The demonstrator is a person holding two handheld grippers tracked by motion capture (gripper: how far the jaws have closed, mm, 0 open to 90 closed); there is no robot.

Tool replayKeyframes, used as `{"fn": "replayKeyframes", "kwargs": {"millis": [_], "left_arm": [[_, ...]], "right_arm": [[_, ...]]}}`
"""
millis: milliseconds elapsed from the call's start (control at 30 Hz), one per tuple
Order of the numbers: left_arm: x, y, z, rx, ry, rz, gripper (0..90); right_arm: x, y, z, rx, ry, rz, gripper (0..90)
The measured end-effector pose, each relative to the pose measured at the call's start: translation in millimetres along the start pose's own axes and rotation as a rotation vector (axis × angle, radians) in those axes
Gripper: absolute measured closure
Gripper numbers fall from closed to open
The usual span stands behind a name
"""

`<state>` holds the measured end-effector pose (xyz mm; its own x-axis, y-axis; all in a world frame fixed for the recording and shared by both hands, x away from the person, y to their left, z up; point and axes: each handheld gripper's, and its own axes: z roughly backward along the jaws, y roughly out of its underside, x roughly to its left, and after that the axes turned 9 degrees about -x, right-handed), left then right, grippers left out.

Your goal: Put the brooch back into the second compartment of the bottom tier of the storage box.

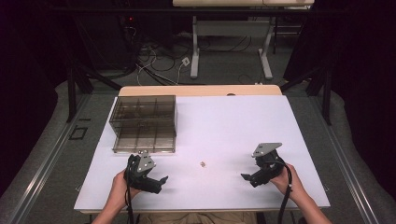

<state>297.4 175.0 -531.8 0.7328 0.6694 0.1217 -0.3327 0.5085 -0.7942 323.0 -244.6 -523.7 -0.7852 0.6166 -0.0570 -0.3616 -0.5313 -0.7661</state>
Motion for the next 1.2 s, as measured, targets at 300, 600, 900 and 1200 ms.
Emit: {"fn": "replayKeyframes", "kwargs": {"millis": [300, 600, 900, 1200], "left_arm": [[-5.3, -7.0, -11.3, -0.024, -0.002, 0.006, 2.4], [-9.0, -13.9, -24.0, -0.006, 0.019, 0.024, 2.5], [-16.2, -22.9, -39.6, 0.000, 0.041, 0.009, 1.5], [-20.3, -30.5, -55.7, 0.010, 0.046, -0.006, 0.5]], "right_arm": [[-3.1, -1.0, 0.1, 0.003, 0.002, -0.002, 0.0], [-0.9, -4.1, -2.3, 0.004, 0.004, 0.020, 0.0], [-1.8, -4.7, -1.8, 0.003, 0.007, 0.014, 0.0], [-2.1, -4.5, -1.4, 0.007, 0.002, 0.016, 0.0]]}}
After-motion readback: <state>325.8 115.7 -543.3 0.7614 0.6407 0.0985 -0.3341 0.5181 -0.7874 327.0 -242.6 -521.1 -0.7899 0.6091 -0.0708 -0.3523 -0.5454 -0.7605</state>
